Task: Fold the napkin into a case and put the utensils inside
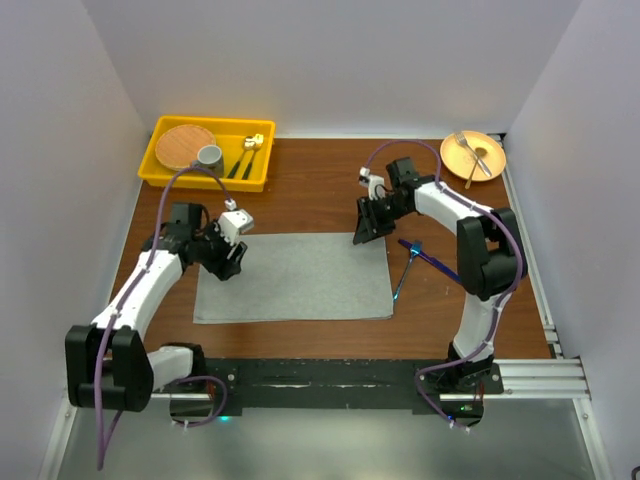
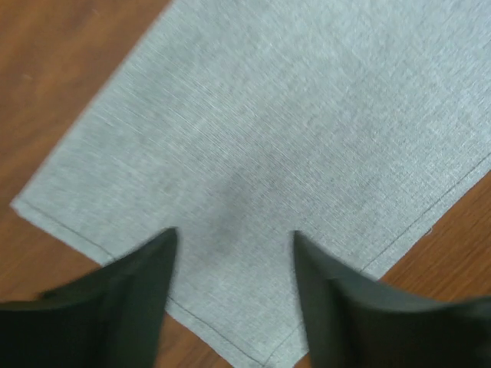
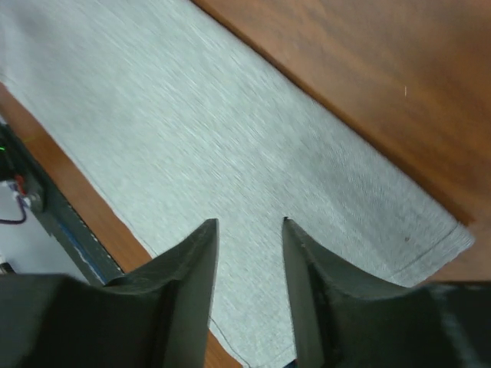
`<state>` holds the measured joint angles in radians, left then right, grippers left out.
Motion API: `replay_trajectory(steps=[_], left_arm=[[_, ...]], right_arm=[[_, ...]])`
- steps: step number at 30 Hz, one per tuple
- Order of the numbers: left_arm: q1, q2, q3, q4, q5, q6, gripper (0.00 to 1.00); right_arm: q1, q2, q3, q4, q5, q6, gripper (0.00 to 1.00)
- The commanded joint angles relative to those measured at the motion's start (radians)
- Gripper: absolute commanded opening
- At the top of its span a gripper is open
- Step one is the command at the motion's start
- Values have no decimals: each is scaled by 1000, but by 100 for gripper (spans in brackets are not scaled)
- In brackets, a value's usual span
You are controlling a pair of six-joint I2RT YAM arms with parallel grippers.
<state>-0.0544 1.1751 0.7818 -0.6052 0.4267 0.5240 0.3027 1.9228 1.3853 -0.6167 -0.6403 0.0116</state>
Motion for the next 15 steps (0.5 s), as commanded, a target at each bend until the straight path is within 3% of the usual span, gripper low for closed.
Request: replay_trajectory(steps=[1,2,5,15], left_arm=[[-34,79,-10,-28,-60,84,51],[-39,112,-16,-18,-65,79,42],[-53,190,-24,25,-117,68,30],[-9,445,95,110,-296,48,24]], right_arm=[[10,-19,-71,31,102,-30,37],[10,-13,-77,43,105,-29,34],[10,16,-94,52,114,-22,31],[13,33,-135,94,113,34,28]])
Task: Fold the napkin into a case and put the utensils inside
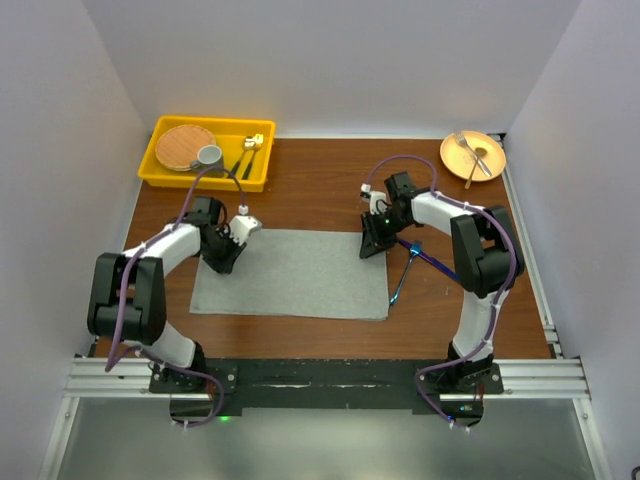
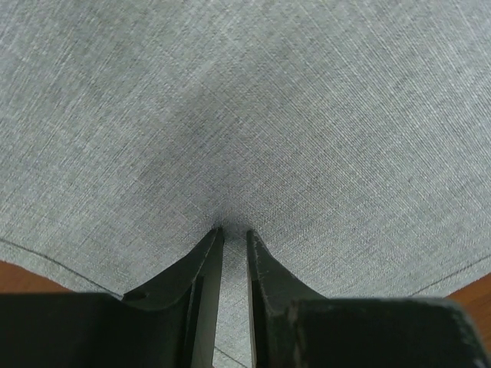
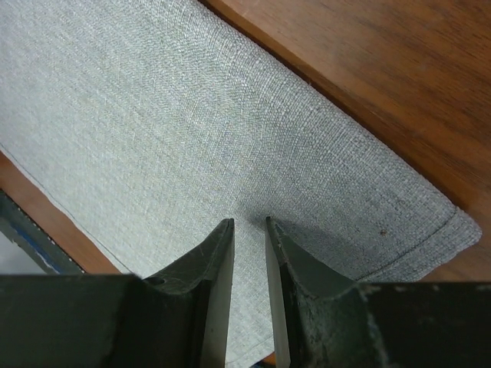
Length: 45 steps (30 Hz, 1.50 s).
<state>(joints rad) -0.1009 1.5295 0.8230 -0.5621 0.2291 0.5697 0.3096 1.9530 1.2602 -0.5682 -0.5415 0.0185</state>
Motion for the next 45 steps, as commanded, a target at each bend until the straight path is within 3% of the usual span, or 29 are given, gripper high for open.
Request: replay_trajectory(steps=[1,4,6,10,16,21,28,36,41,45], left_arm=[[55,121,74,74,-103,-2,24],[147,173,181,55,-76,-13,25],[197,182,223,10,32,-5,30],[201,112,225,-48,128,-19,37],[201,37,176,-33,90,-44,40],[201,11,117,-2,39,-24,40],[201,-14,39,8,-16,51,36],[185,-97,-77,-64,-19,174,31],[110,-169,-122,-128,19,134,29],[-26,-224,-142,-171,81,41,32]], right_arm=[[8,4,-10,45,11,34,27],[17,3,-12,45,0,46,28],[20,-12,-2,41,-6,52,29],[20,-69,42,2,17,54,33],[20,-219,1,-32,26,73,37],[51,-230,-100,22,20,138,37],[65,-137,-61,19,67,124,36],[63,12,73,13,228,94,34],[63,141,267,-27,276,28,34],[62,161,386,-82,255,-12,37]])
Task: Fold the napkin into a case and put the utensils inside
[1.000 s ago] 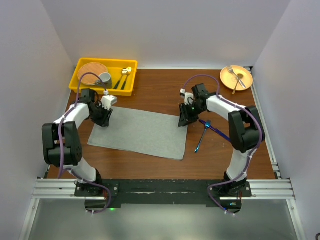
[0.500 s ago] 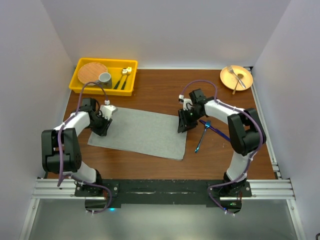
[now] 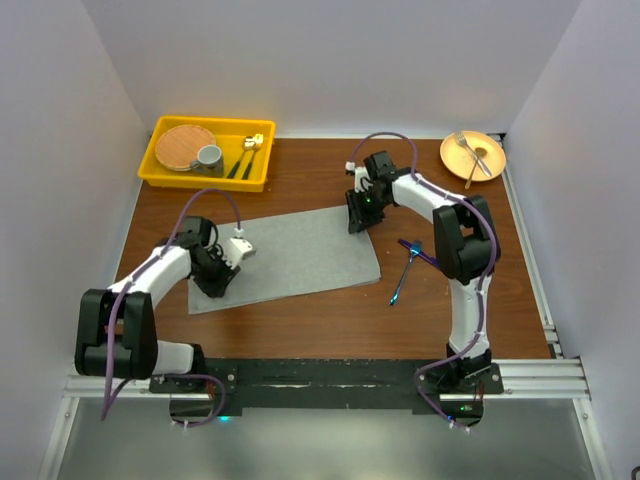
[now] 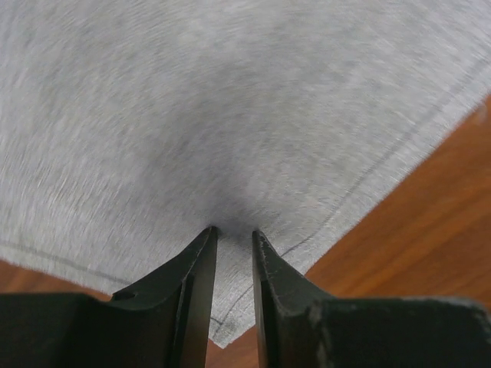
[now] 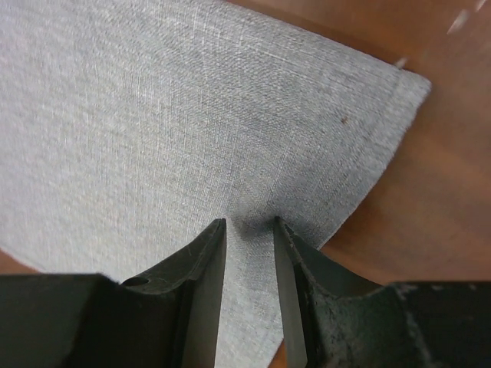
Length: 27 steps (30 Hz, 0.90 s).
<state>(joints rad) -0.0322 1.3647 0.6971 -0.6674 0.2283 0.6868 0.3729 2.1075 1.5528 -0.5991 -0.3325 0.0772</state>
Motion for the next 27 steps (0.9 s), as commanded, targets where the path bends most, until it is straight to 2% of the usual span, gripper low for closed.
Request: replay_trajectory(steps=[1,5,8,13,17,27], left_arm=[[-104,-67,-10,-70,106,-76,33],[-110,-78,60,-83,77,-121,38],[-75,-79,113,-74,65,-171,40],[-38,-49,114,-48,48,-170,41],[-22,33,116,-5,31,-179,41],[84,221,235,42,29,-150,40]], right_arm=[[0,-21,107,-57,27,-71,38],[-2,-148,55,-56,9,-71,43],[0,-202,-3,-56,3,-126,45],[1,-186,-59,-13,-51,-119,44],[1,-133,-60,-36,-99,-99,42],[6,-188,-291,-5,-134,-116,38]])
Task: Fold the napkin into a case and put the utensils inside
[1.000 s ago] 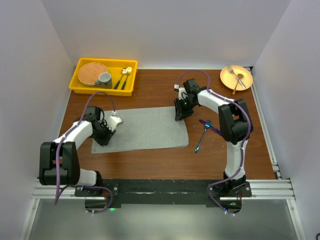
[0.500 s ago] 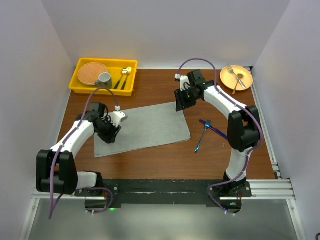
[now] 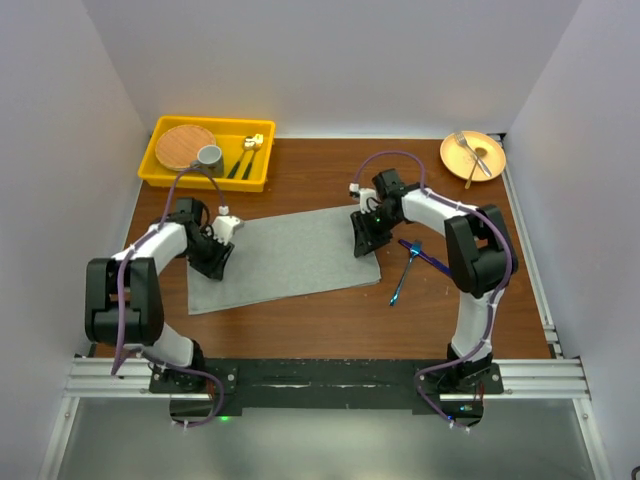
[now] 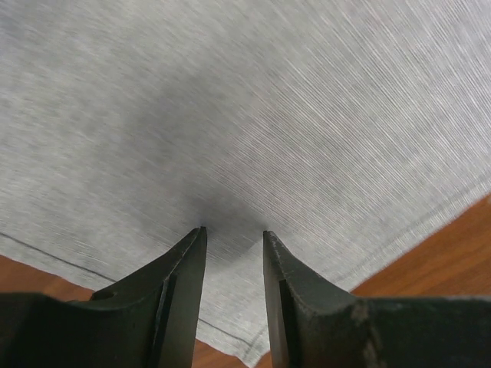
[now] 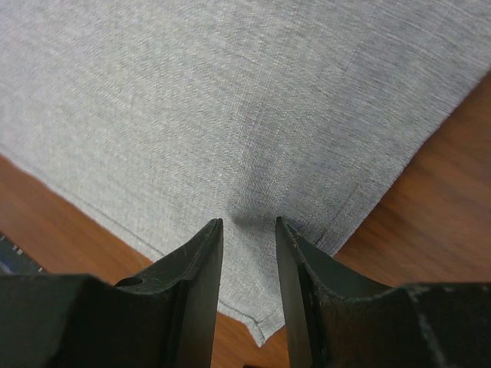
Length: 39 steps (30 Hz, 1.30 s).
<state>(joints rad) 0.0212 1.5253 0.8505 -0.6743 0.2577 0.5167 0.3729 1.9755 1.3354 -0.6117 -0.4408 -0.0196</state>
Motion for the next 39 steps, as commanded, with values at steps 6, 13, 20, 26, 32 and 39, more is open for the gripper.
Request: replay_trajectory(steps=[6,13,20,26,32,39], left_arm=[[59,207,252,7,92,-6,39],[245,150,291,7,195,-102,52],[309,147,256,50,104,-93,56],[303,145,205,104,65,-103,53],[263,142,144,165,9,-87,52],[191,156,107,219,-52,-110,44]], right_arm=[[60,-147,-234,0,-117,-37,37],[107,-297,-243,-17,-309,52,42],[90,-325,-186,-37,-148,30,43],[32,-284,-203,-60,-21,49,43],[-49,-262,-206,-91,-24,64,48],[-65,-231,-234,-53,47,73,49]])
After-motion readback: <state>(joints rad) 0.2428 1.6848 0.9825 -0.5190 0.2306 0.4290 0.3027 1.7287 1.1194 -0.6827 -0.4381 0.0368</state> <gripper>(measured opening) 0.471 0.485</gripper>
